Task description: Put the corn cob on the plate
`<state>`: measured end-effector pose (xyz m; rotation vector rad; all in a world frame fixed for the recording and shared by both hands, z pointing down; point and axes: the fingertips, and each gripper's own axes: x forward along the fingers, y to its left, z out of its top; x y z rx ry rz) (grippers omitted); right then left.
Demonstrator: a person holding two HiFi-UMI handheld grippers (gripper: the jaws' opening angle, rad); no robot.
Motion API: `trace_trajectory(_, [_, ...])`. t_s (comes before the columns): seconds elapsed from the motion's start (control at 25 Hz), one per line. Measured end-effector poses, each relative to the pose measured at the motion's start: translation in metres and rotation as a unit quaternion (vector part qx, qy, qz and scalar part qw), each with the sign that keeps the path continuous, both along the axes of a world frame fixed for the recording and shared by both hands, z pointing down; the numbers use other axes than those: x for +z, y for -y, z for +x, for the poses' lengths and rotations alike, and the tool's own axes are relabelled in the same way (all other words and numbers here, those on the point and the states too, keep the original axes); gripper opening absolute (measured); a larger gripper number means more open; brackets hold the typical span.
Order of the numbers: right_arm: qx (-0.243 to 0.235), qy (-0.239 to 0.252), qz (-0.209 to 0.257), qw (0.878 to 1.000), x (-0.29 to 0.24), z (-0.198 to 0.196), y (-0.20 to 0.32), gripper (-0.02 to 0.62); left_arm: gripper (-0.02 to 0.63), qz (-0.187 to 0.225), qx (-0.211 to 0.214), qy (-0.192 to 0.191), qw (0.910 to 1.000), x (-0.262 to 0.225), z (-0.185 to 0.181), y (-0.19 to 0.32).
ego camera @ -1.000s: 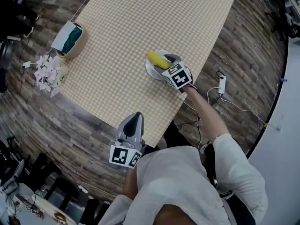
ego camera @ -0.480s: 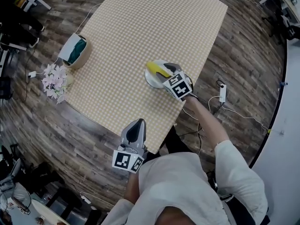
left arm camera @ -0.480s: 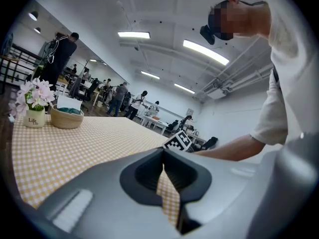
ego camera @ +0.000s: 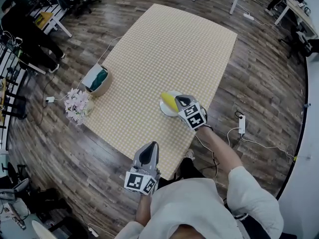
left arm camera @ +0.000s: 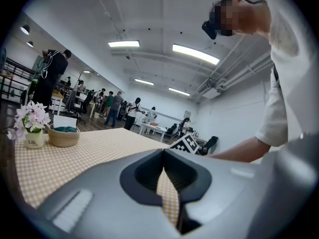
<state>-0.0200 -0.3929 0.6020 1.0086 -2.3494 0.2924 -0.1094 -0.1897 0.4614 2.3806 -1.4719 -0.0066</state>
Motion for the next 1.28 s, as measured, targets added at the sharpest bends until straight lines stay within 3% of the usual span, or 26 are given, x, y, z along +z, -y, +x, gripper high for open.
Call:
trace_trajectory(0.2, [-0.008,0.039,0.020,0.999,-0.037,0.013,-0.024,-0.002,0.006,0.023,-0.005,0.020,0.9995,-0.019,0.016,-0.011])
trace_trajectory(0.44, [-0.052,0.070,0.029,0.996,-0.060,0.025,-0.062,-0.002,0.008,0.052,-0.008,0.045,0.9976,-0.038,0.037,-0.011])
trace_trajectory(0.8, [-0.040,0.089,0.058,0.993,-0.077,0.043,-0.126,-0.002,0.007,0.069,0.035,0.047,0.9959,-0.048,0.058,-0.019])
trace_trajectory(1.0, [-0.007,0.120,0.070,0.990,-0.099,0.034,-0.167,-0.003,0.008,0.083,0.056,0.051,0.9936,-0.053,0.043,-0.044])
trace_trajectory(1.28, [0.048,0.132,0.082,0.987,-0.111,0.009,-0.236,-0.003,0.007,0.084,0.082,0.057,0.9915,-0.052,-0.008,-0.097])
